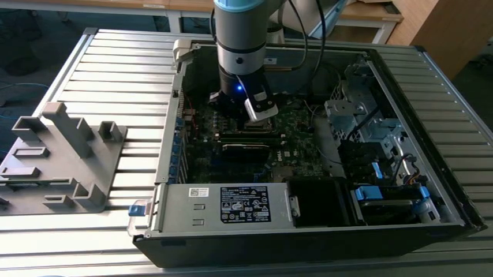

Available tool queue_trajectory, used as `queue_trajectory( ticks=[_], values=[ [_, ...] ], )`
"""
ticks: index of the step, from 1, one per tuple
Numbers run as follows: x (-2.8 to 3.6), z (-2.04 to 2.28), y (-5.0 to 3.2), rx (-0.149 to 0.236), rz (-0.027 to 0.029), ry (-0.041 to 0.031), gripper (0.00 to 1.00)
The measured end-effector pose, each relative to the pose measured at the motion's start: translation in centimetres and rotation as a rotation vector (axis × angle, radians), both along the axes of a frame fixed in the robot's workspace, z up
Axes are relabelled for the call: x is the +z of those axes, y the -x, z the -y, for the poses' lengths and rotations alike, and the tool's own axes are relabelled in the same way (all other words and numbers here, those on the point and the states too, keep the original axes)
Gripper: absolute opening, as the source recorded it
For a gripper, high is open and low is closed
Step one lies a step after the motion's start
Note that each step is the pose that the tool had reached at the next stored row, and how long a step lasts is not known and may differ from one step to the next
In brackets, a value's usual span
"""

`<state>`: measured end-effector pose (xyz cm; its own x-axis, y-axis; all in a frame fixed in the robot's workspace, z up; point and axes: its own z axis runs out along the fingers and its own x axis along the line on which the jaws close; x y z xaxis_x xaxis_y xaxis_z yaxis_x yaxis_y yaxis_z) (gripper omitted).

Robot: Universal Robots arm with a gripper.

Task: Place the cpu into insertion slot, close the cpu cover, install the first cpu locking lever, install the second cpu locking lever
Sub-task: 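Install the second cpu locking lever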

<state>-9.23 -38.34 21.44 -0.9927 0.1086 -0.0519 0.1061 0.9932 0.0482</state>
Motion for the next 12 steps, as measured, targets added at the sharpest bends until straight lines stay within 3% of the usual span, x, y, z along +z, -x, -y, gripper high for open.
queue_trajectory(
  ticks=[4, 12],
  values=[
    [-0.54, 0.0, 0.25, 0.0, 0.0083, 0.0001, 0.11],
    [-0.57, 0.0, 0.29, 0.0, 0.0097, 0.0, 0.11]
  ],
)
